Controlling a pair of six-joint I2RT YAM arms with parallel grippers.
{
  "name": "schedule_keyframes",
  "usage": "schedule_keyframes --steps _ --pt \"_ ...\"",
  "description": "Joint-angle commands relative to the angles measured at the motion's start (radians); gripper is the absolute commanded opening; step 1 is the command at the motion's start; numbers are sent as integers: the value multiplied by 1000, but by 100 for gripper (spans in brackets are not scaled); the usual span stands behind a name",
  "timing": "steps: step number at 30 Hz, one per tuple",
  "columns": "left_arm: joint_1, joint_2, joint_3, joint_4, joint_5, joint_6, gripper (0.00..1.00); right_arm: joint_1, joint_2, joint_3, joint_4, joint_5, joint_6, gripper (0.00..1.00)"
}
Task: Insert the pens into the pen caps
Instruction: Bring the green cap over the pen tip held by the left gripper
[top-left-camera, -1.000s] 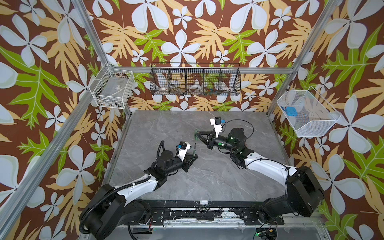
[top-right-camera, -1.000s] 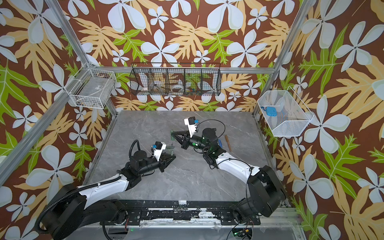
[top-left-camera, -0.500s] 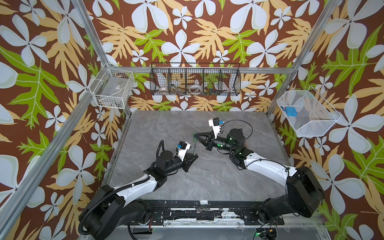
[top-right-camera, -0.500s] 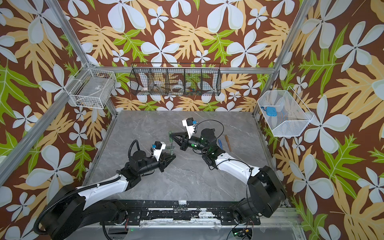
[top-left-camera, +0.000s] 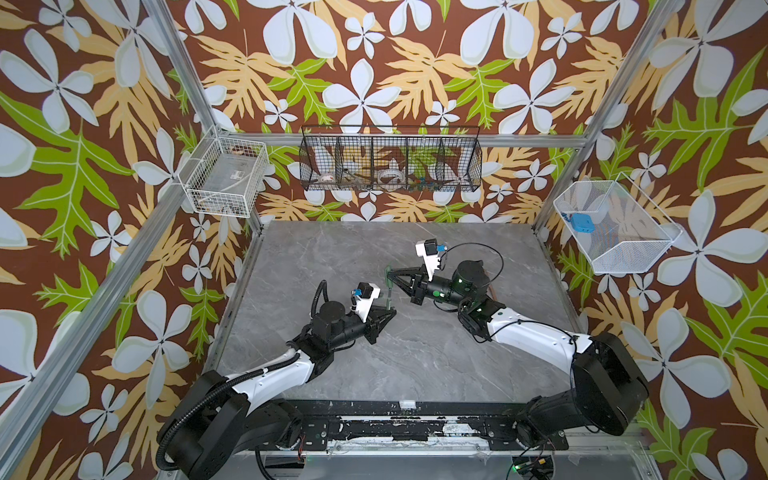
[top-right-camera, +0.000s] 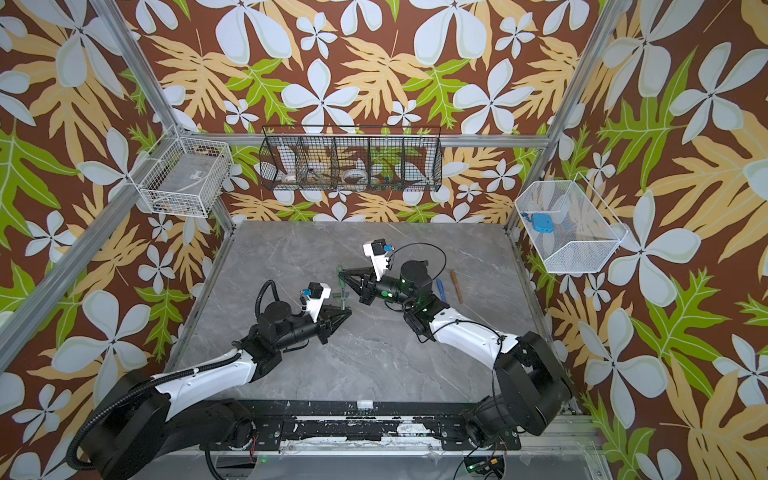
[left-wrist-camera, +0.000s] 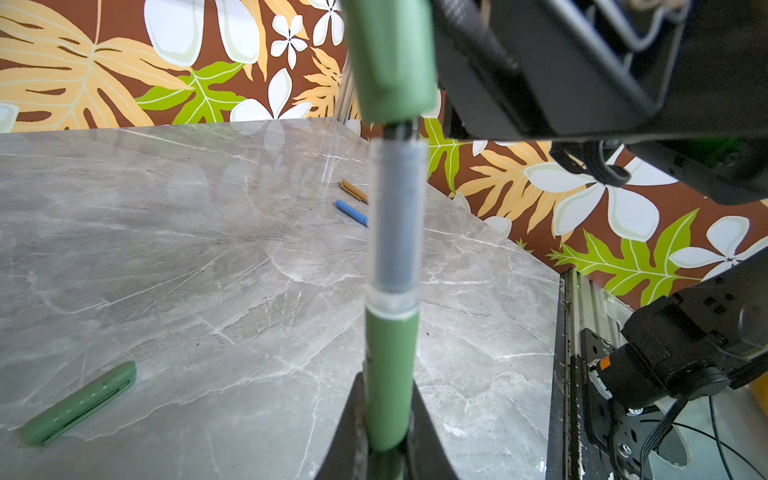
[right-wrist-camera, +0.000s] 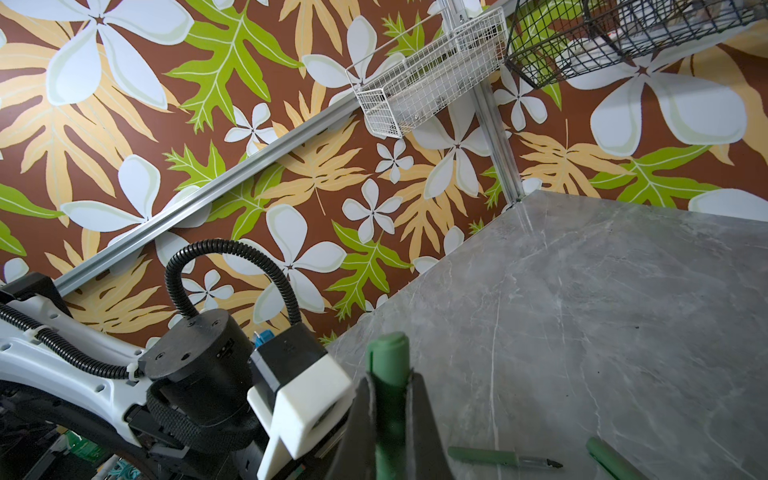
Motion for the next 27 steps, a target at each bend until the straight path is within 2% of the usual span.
schedule_keyframes --steps 1,27 --pt "-1 1 0 32 -3 -3 0 4 -1 -9 39 -8 8 6" --pt "-1 -34 -19 51 -24 -20 0 43 -29 -48 -10 25 -49 8"
